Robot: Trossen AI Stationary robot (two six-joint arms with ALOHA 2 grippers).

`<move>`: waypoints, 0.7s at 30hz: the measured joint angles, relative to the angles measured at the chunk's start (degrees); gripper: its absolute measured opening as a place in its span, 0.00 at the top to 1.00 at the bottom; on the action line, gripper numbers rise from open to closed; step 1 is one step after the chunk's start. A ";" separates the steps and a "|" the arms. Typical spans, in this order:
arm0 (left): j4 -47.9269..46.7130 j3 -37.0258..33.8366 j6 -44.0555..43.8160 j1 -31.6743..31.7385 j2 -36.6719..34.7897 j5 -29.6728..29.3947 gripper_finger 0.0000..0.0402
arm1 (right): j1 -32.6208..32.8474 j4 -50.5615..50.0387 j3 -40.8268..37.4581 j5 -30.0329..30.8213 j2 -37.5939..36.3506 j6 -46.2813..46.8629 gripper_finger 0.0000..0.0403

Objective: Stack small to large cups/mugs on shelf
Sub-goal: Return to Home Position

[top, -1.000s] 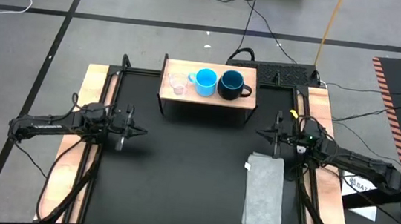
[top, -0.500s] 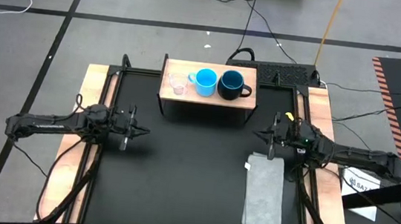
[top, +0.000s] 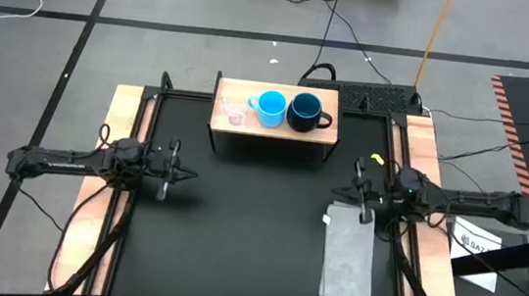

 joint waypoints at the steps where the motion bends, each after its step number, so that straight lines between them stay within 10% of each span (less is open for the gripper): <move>1: 0.08 0.00 0.04 -0.52 0.14 0.06 0.94 | 1.48 0.86 0.00 -0.01 0.02 -0.19 1.00; 21: -2.98 0.00 5.31 -5.10 1.92 -4.29 0.94 | 9.96 -15.21 -0.04 7.37 0.13 -6.08 1.00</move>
